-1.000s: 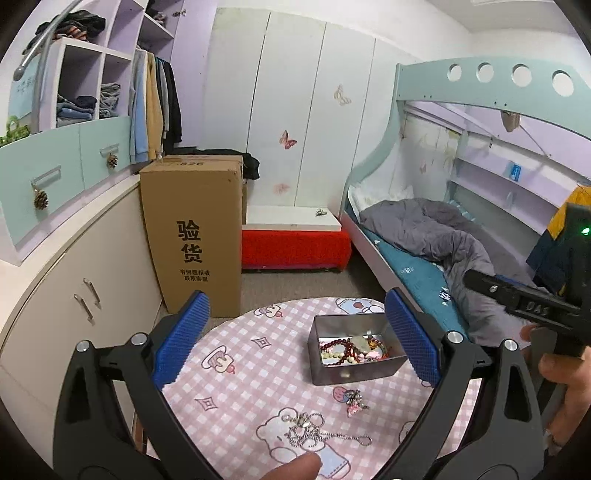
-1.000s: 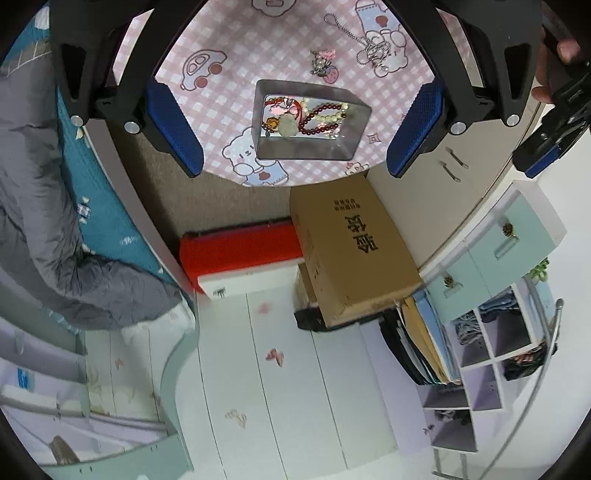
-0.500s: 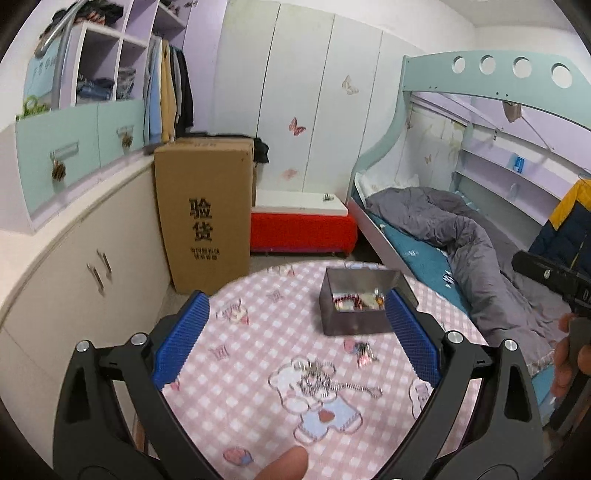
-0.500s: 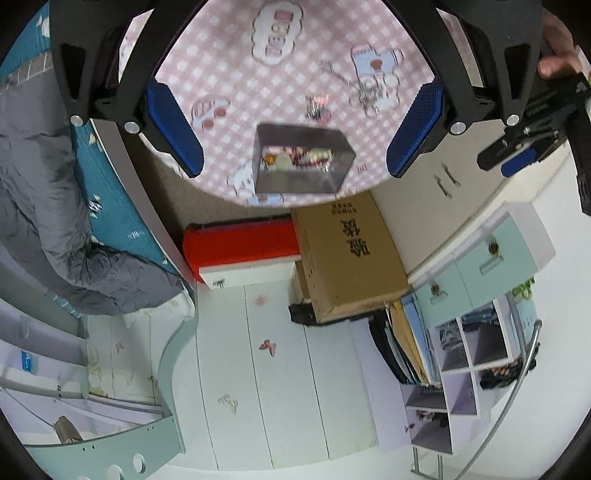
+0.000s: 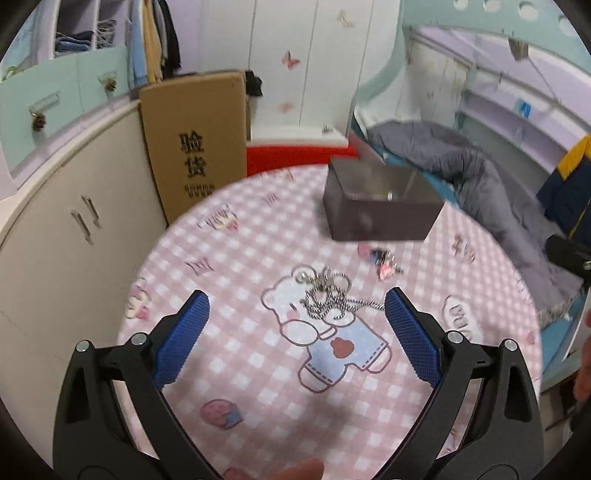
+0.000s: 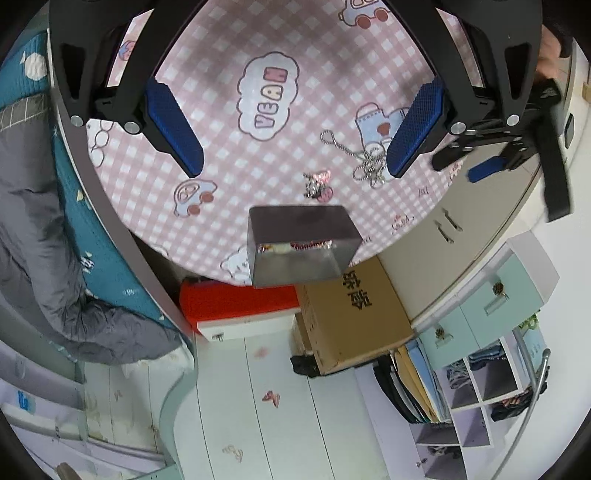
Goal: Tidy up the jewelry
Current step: 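Move both grippers back toward the silver chains and pink charms, then grasp a silver chain with the left gripper, then grasp a pearl chain with the right gripper while the left gripper carries its chain into the box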
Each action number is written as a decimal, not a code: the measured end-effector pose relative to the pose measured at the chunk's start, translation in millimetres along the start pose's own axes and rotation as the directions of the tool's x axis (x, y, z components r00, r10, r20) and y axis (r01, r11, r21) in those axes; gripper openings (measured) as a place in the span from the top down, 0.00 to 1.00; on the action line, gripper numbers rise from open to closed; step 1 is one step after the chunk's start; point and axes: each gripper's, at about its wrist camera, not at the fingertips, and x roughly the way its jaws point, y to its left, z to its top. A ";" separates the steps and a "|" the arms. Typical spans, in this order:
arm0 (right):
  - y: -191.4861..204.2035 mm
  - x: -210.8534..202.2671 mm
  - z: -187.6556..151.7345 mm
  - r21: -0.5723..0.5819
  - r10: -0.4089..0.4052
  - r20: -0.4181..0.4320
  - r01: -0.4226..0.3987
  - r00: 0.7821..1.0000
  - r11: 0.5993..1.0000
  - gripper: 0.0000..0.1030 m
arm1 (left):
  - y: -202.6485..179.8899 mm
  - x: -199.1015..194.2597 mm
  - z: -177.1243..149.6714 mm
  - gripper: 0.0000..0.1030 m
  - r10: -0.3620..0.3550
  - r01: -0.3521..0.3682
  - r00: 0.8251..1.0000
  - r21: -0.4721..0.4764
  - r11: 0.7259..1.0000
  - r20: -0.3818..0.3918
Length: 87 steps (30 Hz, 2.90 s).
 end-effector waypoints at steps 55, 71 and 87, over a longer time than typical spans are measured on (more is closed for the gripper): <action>20.1 78.5 -10.0 -0.039 0.062 -0.169 -0.070 0.984 0.997 0.07 | 10.7 89.3 -1.3 0.86 -0.168 0.159 0.978 -0.074 0.984 -0.126; 93.4 164.2 -4.6 -0.244 0.138 -0.242 -0.198 0.960 0.950 0.38 | 70.6 32.5 -25.6 0.86 -0.081 0.073 0.995 -0.144 0.987 -0.050; 95.7 148.4 -0.1 -0.282 0.206 -0.195 -0.256 0.959 0.925 0.91 | 61.4 -1.1 12.9 0.86 -0.104 0.109 0.993 -0.101 0.989 0.053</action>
